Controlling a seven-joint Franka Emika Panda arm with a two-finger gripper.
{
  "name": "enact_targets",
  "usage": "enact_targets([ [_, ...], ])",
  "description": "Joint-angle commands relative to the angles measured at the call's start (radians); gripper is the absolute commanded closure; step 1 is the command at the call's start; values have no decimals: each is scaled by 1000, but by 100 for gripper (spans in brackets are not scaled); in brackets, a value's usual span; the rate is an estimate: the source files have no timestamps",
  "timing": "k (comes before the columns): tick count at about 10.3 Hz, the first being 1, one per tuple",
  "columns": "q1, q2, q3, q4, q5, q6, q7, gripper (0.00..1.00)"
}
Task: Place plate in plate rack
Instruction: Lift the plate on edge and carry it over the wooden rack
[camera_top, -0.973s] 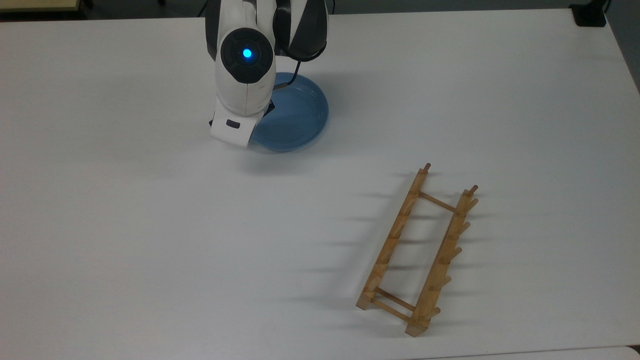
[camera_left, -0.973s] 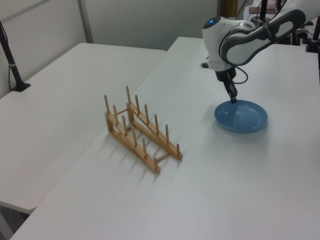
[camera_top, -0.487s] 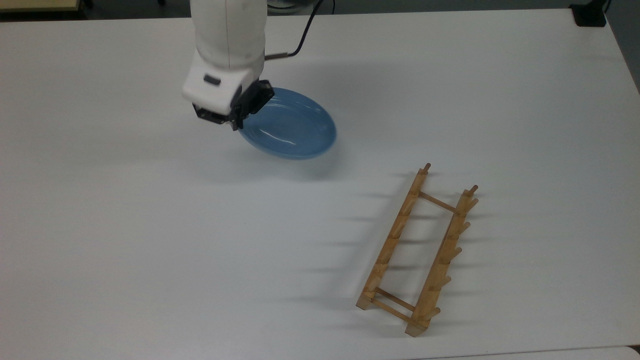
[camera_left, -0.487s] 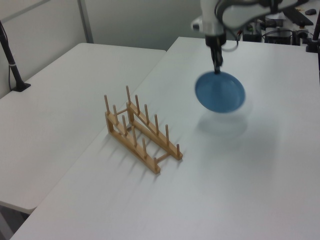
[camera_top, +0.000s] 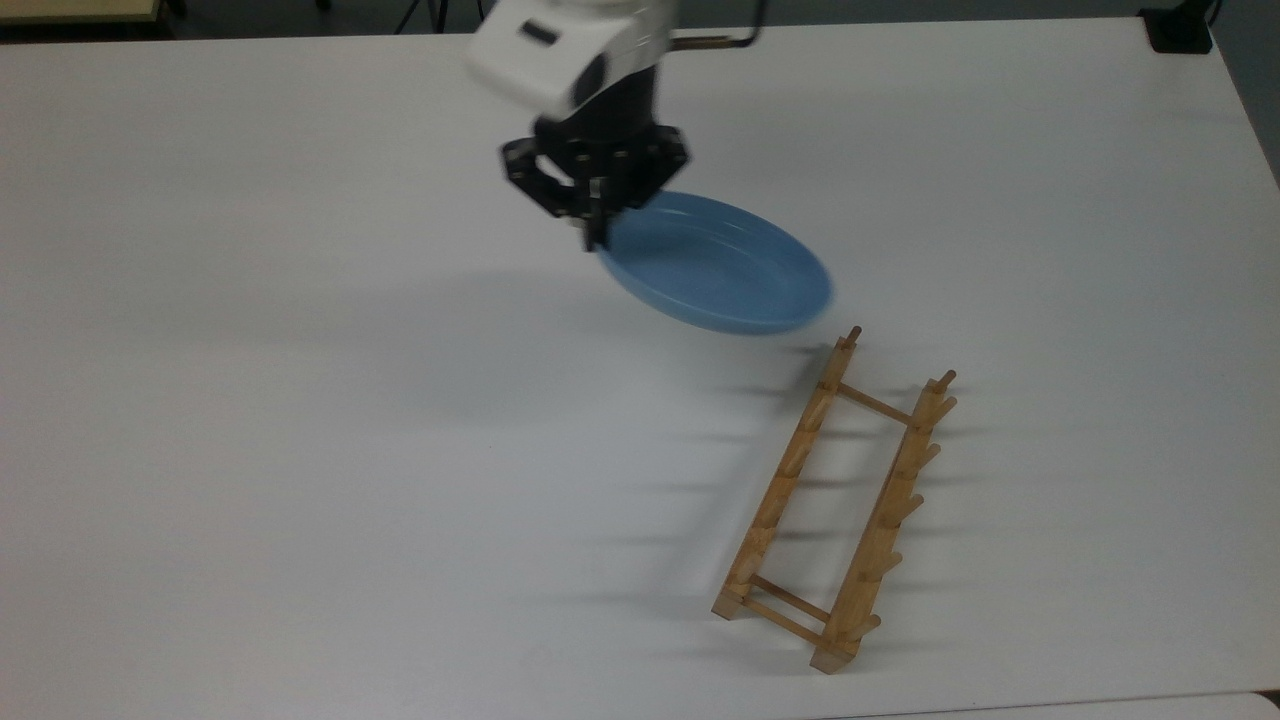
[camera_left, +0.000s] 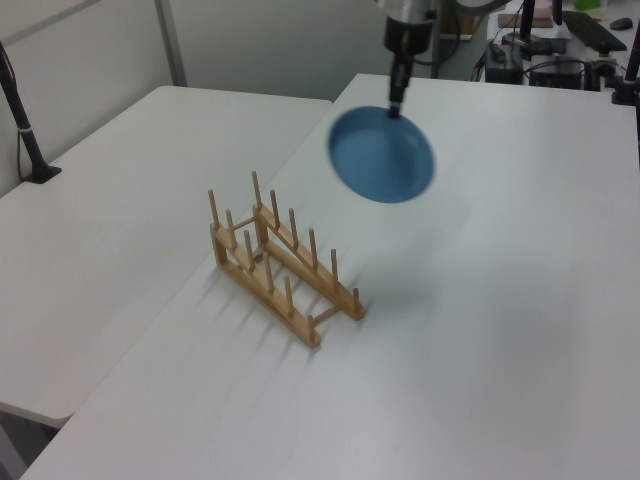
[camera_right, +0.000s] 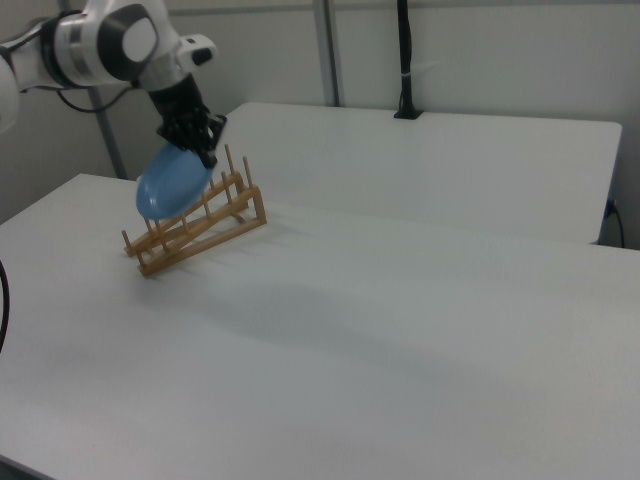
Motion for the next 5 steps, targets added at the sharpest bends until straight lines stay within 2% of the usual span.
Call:
enact_targets([
  [1,144,20,-9,11,-212,240,232,100],
  [3,190,37,-9,-36,-361,379,350,100],
  [5,215,66,-9,-39,-498,414,453,100],
])
